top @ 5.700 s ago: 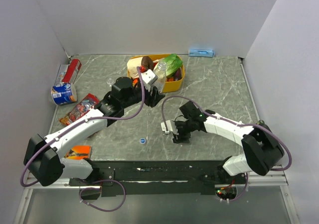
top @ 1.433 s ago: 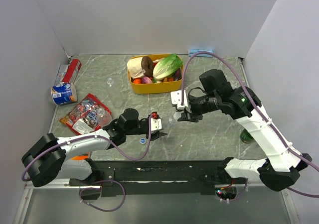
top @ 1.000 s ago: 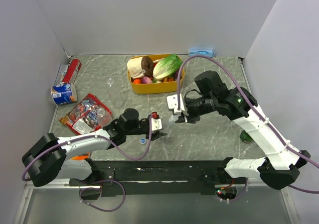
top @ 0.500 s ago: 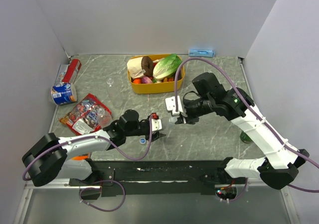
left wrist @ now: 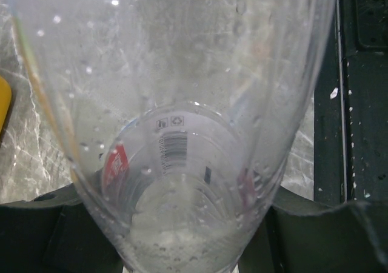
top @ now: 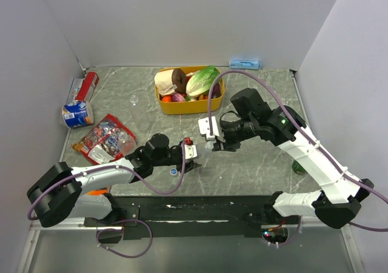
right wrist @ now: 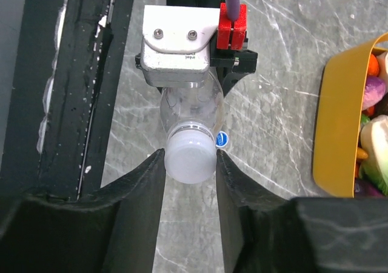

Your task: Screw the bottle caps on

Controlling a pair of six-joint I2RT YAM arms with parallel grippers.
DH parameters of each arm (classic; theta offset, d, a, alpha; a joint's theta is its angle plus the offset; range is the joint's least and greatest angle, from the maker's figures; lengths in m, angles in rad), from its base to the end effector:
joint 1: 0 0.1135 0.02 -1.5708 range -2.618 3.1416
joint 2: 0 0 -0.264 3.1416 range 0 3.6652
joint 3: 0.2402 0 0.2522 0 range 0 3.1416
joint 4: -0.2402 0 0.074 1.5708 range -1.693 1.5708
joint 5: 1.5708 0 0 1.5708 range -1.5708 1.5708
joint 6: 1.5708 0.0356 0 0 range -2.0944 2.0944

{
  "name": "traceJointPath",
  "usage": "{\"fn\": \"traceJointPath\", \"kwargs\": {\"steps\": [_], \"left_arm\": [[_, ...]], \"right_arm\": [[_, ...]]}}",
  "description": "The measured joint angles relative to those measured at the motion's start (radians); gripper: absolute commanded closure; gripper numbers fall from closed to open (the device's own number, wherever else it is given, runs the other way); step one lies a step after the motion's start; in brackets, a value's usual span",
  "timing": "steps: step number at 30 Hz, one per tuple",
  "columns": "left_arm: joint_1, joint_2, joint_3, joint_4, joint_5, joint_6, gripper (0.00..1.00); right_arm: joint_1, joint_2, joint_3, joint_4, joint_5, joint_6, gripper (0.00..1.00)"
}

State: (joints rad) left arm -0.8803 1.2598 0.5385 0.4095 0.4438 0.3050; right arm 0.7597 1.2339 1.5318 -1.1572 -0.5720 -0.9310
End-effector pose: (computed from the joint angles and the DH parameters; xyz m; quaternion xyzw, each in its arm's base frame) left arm 0.1562 -0.2131 0.2156 0.5479 0.5817 -0.3335 0.5002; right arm 0.1442 0.1635 0.4132 -0.7381 0.5232 0.2349 0.3555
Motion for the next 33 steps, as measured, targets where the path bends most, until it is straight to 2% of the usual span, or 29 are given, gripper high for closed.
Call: {"fn": "traceJointPath", "kwargs": {"steps": [16,19,23,29,33], "left_arm": [[-0.003,0.002,0.000,0.010,0.002,-0.018,0.99],[-0.003,0.003,0.000,0.012,-0.001,-0.027,0.99],[-0.003,0.006,0.000,0.012,-0.015,-0.032,0.99],[-0.005,0.010,0.000,0.014,-0.038,-0.035,0.99],[-0.005,0.010,0.000,0.019,-0.059,-0.044,0.99]], "right_arm": [[0.056,0.051,0.028,-0.033,0.098,0.035,0.55],[0.056,0.060,0.037,-0.033,0.111,0.068,0.60],[0.056,0.074,0.049,-0.032,0.130,0.147,0.59],[0.056,0.081,0.051,-0.017,0.159,0.277,0.50],[0.056,0.083,0.051,-0.011,0.164,0.333,0.34]]}}
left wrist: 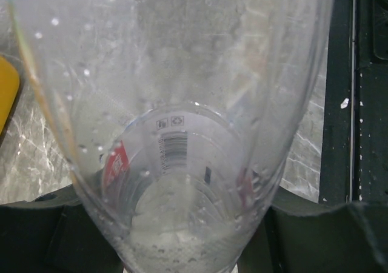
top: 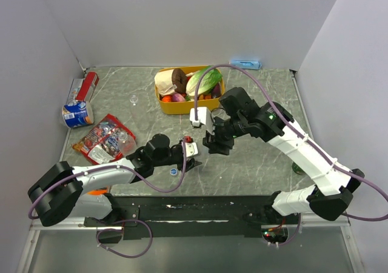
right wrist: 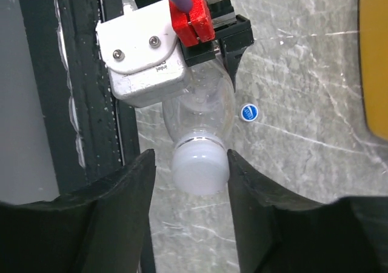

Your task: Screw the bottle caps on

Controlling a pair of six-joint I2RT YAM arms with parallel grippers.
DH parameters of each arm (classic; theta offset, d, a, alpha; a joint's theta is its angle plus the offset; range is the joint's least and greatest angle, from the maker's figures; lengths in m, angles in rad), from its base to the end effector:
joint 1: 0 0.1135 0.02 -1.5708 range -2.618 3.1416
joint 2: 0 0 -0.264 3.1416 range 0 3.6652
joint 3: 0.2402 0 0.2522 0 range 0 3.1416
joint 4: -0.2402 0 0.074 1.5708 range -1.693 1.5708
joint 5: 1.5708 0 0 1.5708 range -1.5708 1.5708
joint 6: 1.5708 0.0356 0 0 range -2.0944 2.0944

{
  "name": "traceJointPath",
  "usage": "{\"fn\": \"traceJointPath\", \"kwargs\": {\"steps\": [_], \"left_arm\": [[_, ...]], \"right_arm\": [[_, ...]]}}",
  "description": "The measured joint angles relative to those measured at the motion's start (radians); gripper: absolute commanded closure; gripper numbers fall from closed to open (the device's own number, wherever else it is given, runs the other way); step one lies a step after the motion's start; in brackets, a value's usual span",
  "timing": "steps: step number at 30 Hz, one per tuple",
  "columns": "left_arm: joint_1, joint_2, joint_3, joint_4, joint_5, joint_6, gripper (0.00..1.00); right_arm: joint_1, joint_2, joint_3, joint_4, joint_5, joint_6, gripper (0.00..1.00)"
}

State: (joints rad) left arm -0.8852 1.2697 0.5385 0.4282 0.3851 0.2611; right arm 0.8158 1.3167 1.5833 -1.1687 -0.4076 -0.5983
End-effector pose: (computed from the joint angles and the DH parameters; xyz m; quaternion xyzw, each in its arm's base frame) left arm 0.1582 -0.2145 0.2148 0.5241 0.6030 -0.3252 0.5059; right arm 0.1544 0.1847 0.4077 -0.6514 0.6602 0.2249 0.2987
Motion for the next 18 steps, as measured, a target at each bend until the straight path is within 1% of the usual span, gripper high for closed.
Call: {"fn": "traceJointPath", "kwargs": {"steps": [2,3,4,9,12,13,14,17,18], "left_arm": [[0.000,0.001,0.000,0.001,-0.009,-0.013,0.99],[0.000,0.001,0.000,0.009,-0.013,-0.019,0.99],[0.000,0.001,0.000,0.020,-0.018,-0.024,0.99],[0.010,0.002,0.000,0.040,-0.023,-0.040,0.99],[0.028,0.011,0.003,0.039,-0.014,-0.042,0.99],[0.033,0.015,0.007,0.037,-0.011,-0.042,0.99],[0.040,0.022,0.014,0.037,-0.004,-0.041,0.99],[0.058,0.036,0.035,0.030,0.020,-0.022,0.99],[0.062,0.038,0.043,0.026,0.029,-0.010,0.99]], "right_arm": [[0.000,0.001,0.000,0.000,0.000,0.021,0.25],[0.000,0.002,0.001,-0.005,0.001,0.029,0.02],[0.000,0.002,0.001,-0.012,0.004,0.038,0.00],[-0.007,-0.006,0.000,-0.038,0.048,0.070,0.00],[-0.063,-0.051,-0.027,-0.037,0.076,0.069,0.01],[-0.091,-0.068,-0.034,-0.039,0.079,0.061,0.03],[-0.142,-0.082,-0.034,-0.045,0.068,0.046,0.12],[-0.284,-0.105,-0.002,-0.077,0.017,-0.050,0.27],[-0.317,-0.105,0.026,-0.092,-0.006,-0.101,0.29]]}}
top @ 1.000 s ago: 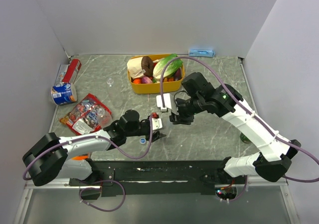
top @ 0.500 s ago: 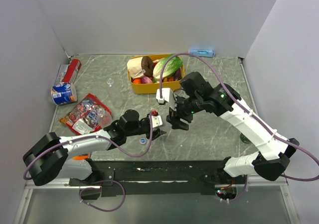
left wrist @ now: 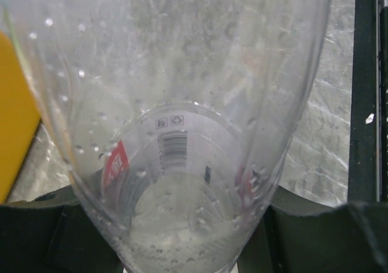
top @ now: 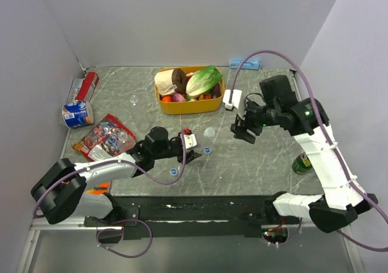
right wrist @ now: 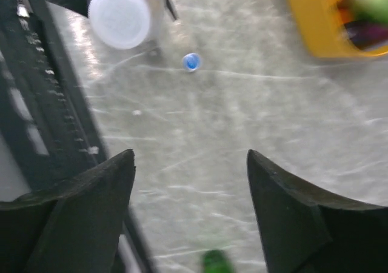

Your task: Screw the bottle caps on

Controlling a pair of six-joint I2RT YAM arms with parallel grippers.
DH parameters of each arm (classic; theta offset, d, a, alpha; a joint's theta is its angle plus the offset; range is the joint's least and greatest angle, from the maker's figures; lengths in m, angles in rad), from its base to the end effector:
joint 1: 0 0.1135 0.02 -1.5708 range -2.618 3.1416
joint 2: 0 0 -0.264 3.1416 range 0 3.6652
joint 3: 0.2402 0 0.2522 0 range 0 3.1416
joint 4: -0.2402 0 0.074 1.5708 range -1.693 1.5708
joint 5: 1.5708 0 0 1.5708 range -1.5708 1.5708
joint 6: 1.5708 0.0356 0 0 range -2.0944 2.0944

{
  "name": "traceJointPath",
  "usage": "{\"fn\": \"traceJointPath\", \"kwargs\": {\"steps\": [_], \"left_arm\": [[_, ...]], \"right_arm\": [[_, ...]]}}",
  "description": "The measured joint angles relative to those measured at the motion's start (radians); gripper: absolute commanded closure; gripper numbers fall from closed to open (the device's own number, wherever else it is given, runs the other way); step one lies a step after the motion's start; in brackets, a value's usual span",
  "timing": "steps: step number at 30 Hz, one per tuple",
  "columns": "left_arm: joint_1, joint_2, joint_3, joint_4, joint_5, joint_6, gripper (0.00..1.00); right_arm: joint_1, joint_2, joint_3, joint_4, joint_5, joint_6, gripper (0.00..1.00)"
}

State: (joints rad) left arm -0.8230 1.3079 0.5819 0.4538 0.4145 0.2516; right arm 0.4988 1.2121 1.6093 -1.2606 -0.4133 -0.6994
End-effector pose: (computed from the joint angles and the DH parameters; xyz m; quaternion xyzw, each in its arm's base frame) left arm 0.1779 -0.2129 0.2220 0.5058 0.6060 -0.3240 0.5215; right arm 0.1682 0.1079 0.4298 -0.5764 0.7182 0.1576 0.3566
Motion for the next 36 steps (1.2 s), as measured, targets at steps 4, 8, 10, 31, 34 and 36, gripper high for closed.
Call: {"fn": "traceJointPath", "kwargs": {"steps": [4,8,10,31,34,36], "left_arm": [[0.008,0.010,0.026,-0.023,0.046,0.066,0.99],[0.008,0.026,0.043,-0.050,0.087,0.124,0.99],[0.008,0.033,0.053,-0.071,0.100,0.148,0.99],[0.008,0.034,0.088,-0.126,0.121,0.242,0.99],[0.008,0.034,0.088,-0.126,0.121,0.249,0.99],[0.008,0.034,0.088,-0.127,0.121,0.253,0.99]], "right_arm": [[-0.008,-0.009,0.070,-0.019,-0.099,-0.244,0.30],[0.045,-0.020,0.075,-0.037,-0.162,-0.452,0.27],[0.082,-0.018,0.072,-0.048,-0.183,-0.560,0.26],[0.235,0.031,0.014,-0.084,-0.223,-0.948,0.41],[0.235,0.048,0.014,-0.084,-0.217,-0.949,0.45],[0.235,0.051,0.014,-0.084,-0.214,-0.948,0.48]]}}
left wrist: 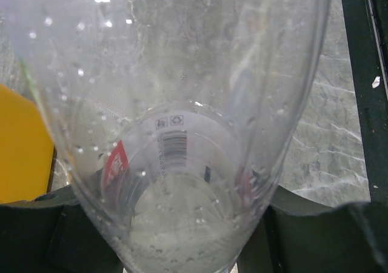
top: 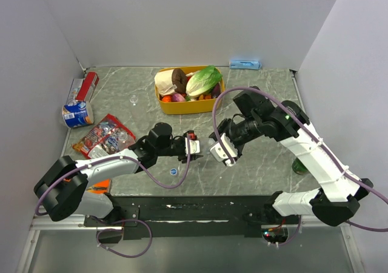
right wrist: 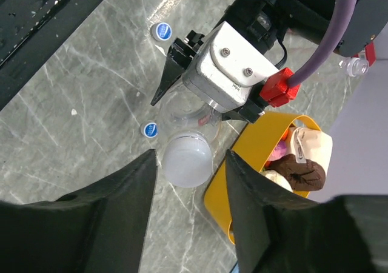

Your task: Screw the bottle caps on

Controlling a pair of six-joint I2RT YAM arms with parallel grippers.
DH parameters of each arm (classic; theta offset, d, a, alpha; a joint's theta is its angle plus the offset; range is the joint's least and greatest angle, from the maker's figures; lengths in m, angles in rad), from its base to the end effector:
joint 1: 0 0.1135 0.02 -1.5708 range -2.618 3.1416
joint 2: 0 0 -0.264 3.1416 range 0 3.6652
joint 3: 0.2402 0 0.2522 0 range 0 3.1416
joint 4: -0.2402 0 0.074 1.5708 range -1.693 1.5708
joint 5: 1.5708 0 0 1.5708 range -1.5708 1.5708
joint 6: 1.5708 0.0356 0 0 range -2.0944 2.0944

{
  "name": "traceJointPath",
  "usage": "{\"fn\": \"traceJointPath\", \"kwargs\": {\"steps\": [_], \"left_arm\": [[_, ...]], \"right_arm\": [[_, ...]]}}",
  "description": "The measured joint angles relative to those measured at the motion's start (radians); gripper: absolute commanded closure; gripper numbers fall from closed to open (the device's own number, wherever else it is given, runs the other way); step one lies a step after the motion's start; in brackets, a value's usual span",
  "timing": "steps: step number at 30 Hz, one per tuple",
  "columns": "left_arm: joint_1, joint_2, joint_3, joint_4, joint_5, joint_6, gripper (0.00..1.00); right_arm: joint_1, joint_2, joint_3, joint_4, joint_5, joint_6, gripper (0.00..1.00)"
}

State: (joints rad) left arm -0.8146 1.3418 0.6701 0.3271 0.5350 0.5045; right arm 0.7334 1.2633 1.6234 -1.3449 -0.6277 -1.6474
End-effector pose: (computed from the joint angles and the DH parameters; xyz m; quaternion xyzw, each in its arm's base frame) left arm 0.1842 -0.2217 0.2298 0.6035 0.5301 -0.2993 0.5149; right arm 0.1383 0.1528 0.4219 -0.8786 0.2553 0.1440 0.3769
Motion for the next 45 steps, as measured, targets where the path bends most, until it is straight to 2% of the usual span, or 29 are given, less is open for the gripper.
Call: {"fn": "traceJointPath", "kwargs": {"steps": [6,10,12,17,25,29,32,33,35,37,39,41,45], "left_arm": [[0.000,0.000,0.000,0.000,0.000,0.000,0.99],[0.002,0.000,0.000,-0.003,-0.003,-0.010,0.99],[0.003,0.000,0.000,-0.006,-0.010,-0.016,0.99],[0.003,0.011,0.000,-0.014,-0.040,-0.060,0.99],[-0.010,0.012,-0.002,-0.017,-0.165,-0.198,0.99],[-0.018,0.018,-0.002,-0.054,-0.205,-0.239,0.99],[-0.019,0.019,-0.002,-0.063,-0.217,-0.256,0.99],[-0.020,0.019,-0.002,-0.048,-0.217,-0.263,0.99],[-0.020,0.016,0.000,-0.003,-0.212,-0.264,0.99],[-0.020,0.010,0.000,0.020,-0.203,-0.264,0.99],[-0.020,0.005,0.000,0.025,-0.184,-0.264,0.99],[-0.020,0.002,0.000,0.024,-0.168,-0.264,0.99],[-0.020,0.001,0.000,0.012,-0.134,-0.258,0.99]], "right_arm": [[0.000,0.004,0.001,-0.003,0.007,0.020,0.60],[0.000,0.023,0.016,-0.003,0.010,0.083,0.71],[0.000,0.035,0.026,-0.002,0.014,0.136,0.72],[-0.008,0.070,0.039,0.037,0.042,0.380,0.76],[-0.077,0.123,0.035,0.213,0.068,0.948,0.84],[-0.138,0.179,0.035,0.256,0.037,1.167,0.76],[-0.185,0.217,0.060,0.254,-0.013,1.269,0.68],[-0.204,0.239,0.094,0.241,-0.035,1.305,0.61],[-0.243,0.288,0.195,0.222,-0.088,1.369,0.57],[-0.287,0.335,0.323,0.218,-0.142,1.390,0.47],[-0.323,0.349,0.419,0.224,-0.200,1.363,0.39],[-0.339,0.325,0.447,0.202,-0.245,1.261,0.35],[-0.285,0.222,0.391,0.099,-0.252,0.932,0.30]]}}
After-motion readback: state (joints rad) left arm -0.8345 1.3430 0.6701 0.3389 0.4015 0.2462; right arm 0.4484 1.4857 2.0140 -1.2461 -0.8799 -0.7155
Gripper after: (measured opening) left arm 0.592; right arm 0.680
